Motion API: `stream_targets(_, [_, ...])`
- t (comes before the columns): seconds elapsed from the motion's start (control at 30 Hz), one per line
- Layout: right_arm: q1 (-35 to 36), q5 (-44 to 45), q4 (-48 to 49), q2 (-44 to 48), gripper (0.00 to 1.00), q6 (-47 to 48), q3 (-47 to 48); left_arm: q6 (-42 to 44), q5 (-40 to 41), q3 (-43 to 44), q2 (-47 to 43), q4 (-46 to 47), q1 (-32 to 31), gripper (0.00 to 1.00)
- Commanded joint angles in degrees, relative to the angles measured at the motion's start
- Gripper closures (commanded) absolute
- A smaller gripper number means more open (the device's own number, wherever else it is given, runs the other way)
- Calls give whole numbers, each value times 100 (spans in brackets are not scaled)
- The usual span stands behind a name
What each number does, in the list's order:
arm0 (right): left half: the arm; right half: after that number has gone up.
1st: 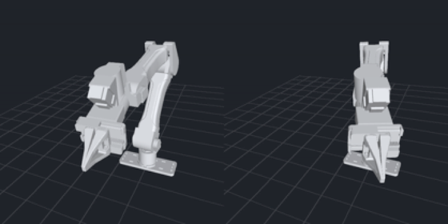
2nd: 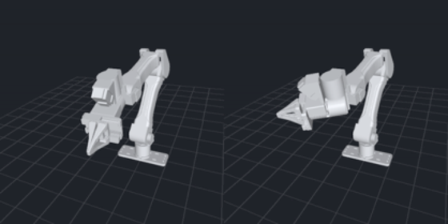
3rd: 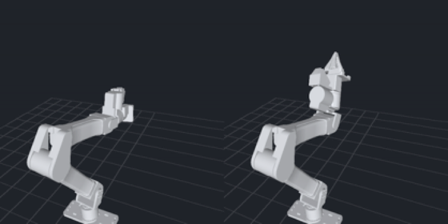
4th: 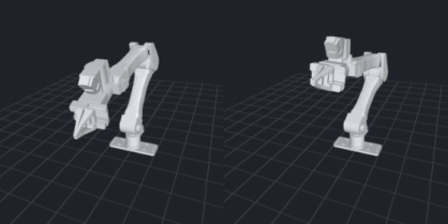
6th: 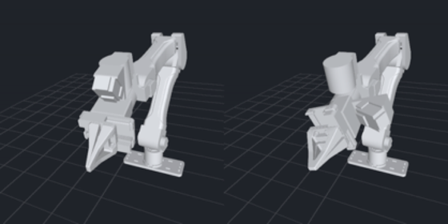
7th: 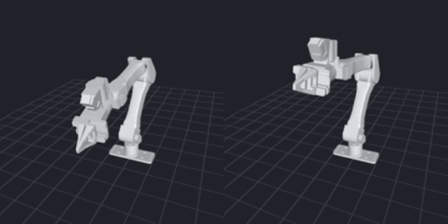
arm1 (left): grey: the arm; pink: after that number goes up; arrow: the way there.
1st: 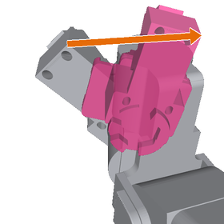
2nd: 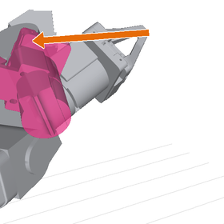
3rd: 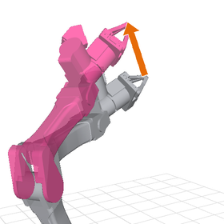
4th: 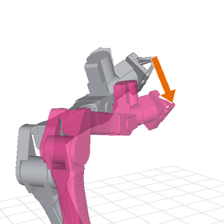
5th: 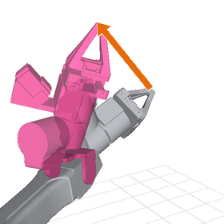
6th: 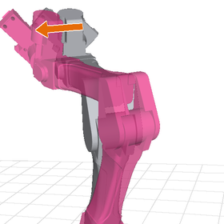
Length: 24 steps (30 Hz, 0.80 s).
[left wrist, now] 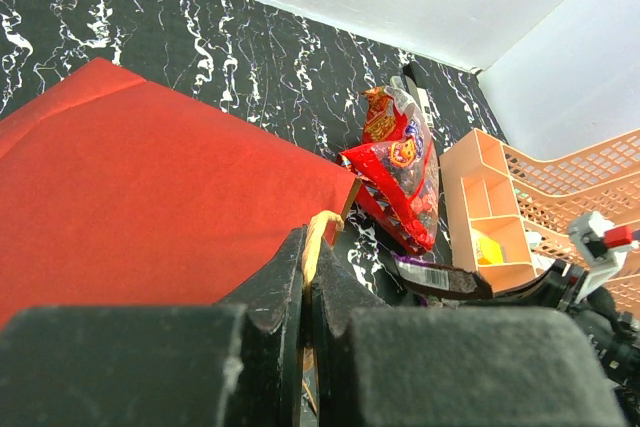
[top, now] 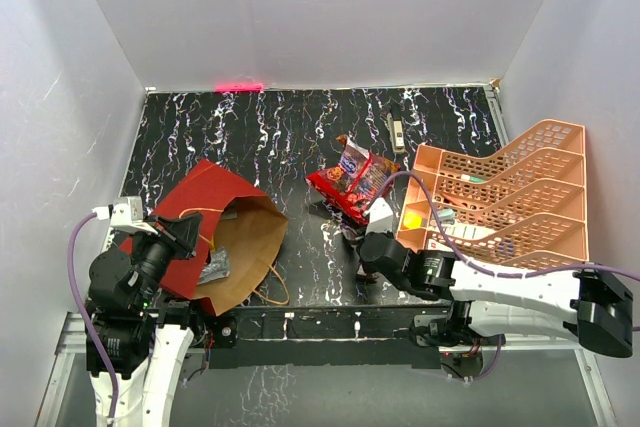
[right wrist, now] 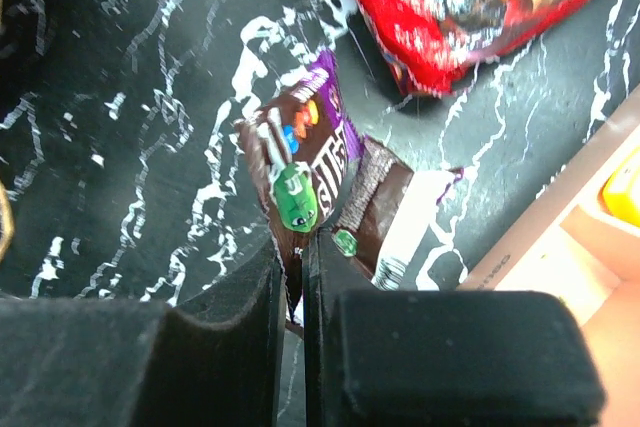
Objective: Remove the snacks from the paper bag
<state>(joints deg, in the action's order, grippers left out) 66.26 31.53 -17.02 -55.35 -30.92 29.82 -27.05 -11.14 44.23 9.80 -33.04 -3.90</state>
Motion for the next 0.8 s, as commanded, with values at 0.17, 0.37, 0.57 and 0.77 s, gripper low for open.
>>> stream_targets(0.17, [-8, -163, 42, 130, 78, -1666, -511, 15, -7, 6, -54, 145, 30, 100])
stream_targets(0.37, [-10, -596, -73, 870, 58, -2309, -779, 21, -33, 0, -139, 162, 30, 100])
stream_targets(0.57, [-8, -851, -319, 1573, 35, -2185, -668, 15, -20, -5, -145, 163, 27, 100])
stream_targets(0.77, [-8, -1017, -264, 1681, 28, -1454, -507, 24, -33, -8, -180, 166, 20, 100])
